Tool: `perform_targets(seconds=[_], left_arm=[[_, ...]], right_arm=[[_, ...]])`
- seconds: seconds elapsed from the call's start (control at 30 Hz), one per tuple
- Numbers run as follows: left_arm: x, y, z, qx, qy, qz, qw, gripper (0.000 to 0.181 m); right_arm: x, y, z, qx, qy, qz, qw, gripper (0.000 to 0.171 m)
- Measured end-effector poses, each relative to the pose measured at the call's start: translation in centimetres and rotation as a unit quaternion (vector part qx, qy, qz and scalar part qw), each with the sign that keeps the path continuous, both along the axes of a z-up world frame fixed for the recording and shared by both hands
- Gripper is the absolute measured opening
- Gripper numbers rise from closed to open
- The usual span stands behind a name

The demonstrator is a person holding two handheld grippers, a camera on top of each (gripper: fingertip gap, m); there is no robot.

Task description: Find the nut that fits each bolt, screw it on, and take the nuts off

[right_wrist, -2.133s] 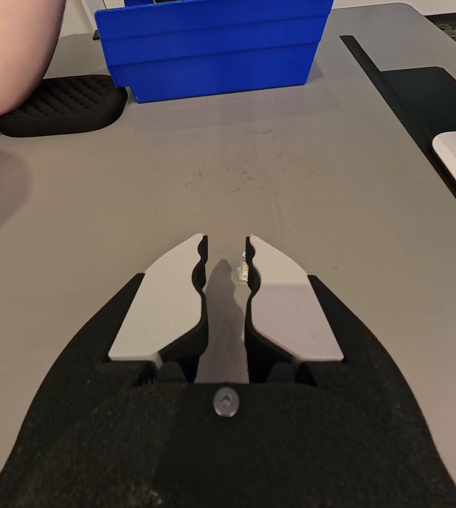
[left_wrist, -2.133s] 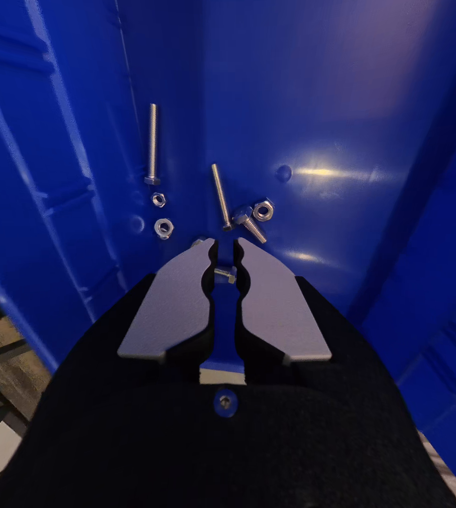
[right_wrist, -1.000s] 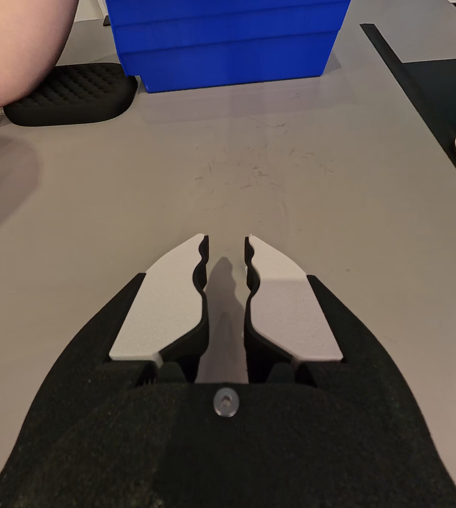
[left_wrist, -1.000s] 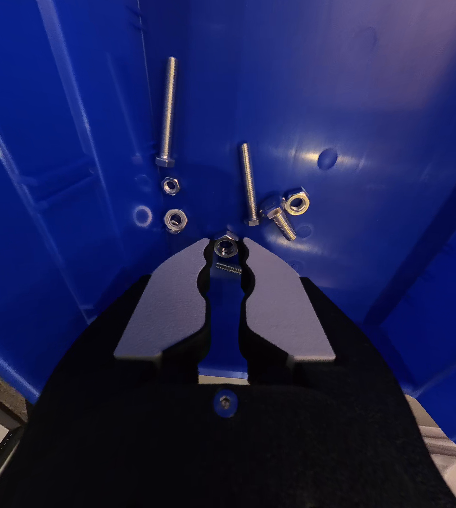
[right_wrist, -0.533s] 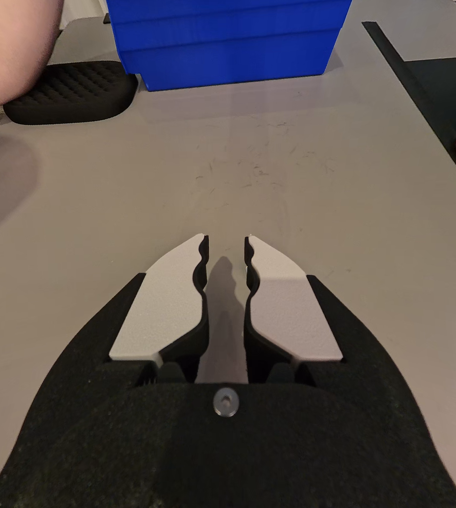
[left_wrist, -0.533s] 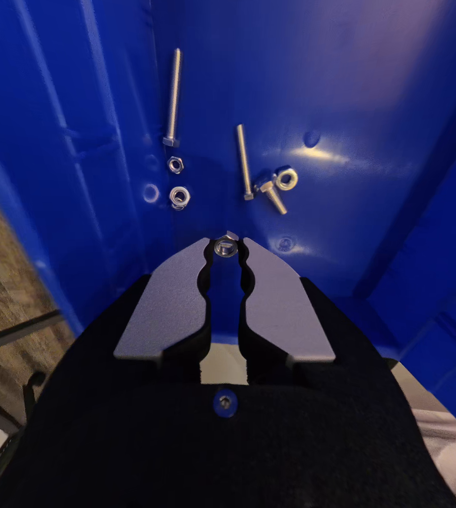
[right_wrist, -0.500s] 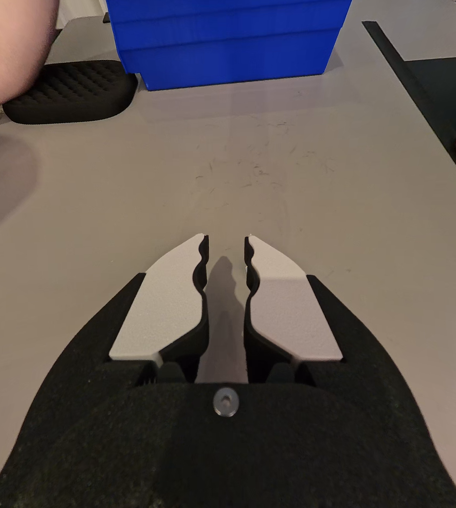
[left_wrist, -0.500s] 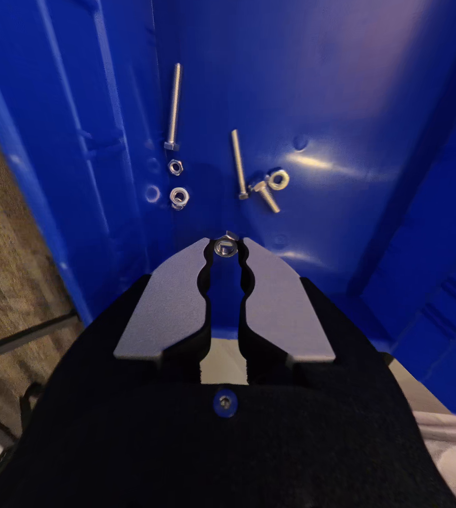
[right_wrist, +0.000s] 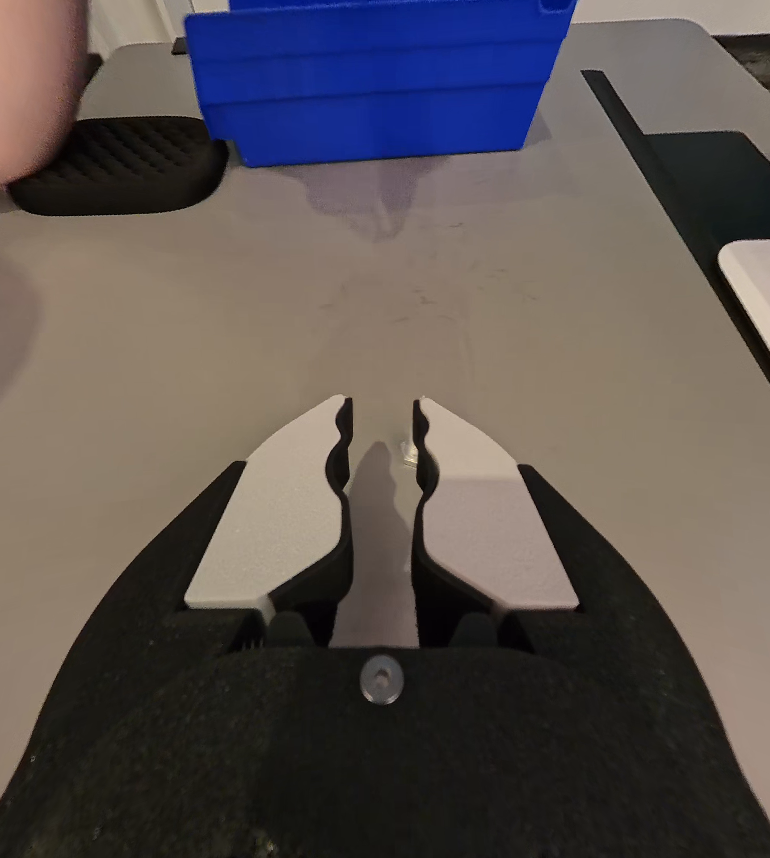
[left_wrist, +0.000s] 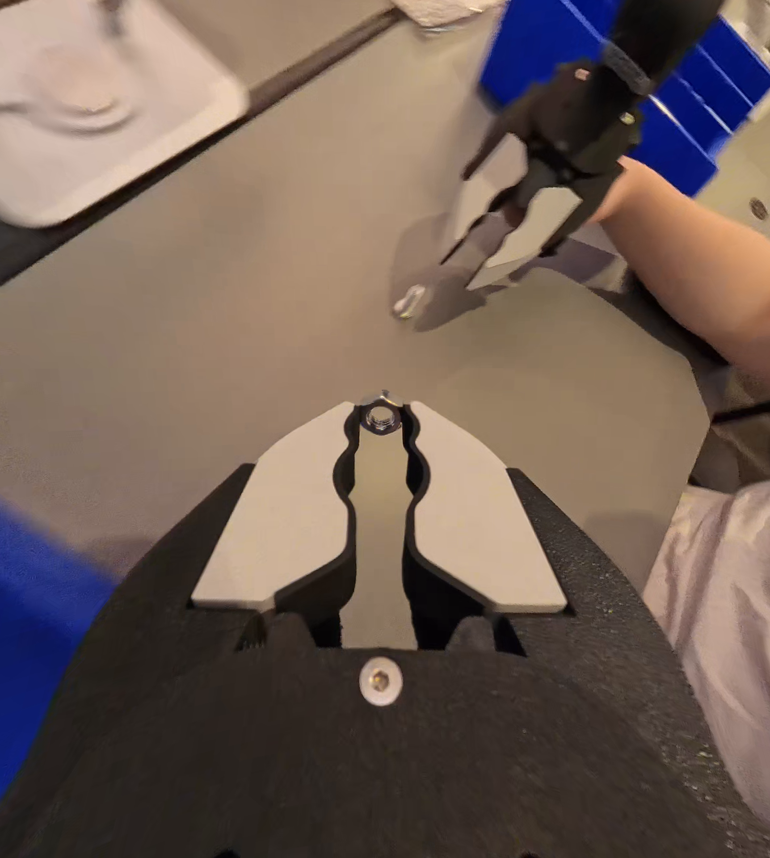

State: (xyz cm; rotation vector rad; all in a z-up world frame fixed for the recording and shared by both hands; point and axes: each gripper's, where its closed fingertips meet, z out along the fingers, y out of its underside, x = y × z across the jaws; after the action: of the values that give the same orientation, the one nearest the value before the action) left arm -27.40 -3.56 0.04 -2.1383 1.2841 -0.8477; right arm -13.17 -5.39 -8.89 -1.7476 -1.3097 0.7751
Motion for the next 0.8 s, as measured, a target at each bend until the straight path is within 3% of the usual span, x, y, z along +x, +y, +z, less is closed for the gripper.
perform_targets(seconds=[0.13, 0.27, 0.53, 0.8], left_arm=[[7.8, -3.1, -4.2, -0.026, -0.014, -0.107, 0.994, 0.017], [11.7, -4.5, -7.1, -0.071, -0.041, -0.126, 0.989, 0.017], [12.5, -4.6, -2.7, -0.182, -0.206, -0.116, 0.954, 0.017], [12.8, -4.8, -0.8, -0.240, -0.274, -0.113, 0.924, 0.016]], right_arm=[[0.5, -0.8, 0.9, 0.015, -0.011, 0.016, 1.000, 0.024], [0.8, -1.2, 1.8, 0.050, -0.010, 0.027, 0.998, 0.024], [-0.9, -2.4, 5.2, 0.156, 0.013, 0.049, 0.986, 0.028], [-2.6, -3.2, 8.3, 0.243, 0.041, 0.034, 0.968, 0.031]])
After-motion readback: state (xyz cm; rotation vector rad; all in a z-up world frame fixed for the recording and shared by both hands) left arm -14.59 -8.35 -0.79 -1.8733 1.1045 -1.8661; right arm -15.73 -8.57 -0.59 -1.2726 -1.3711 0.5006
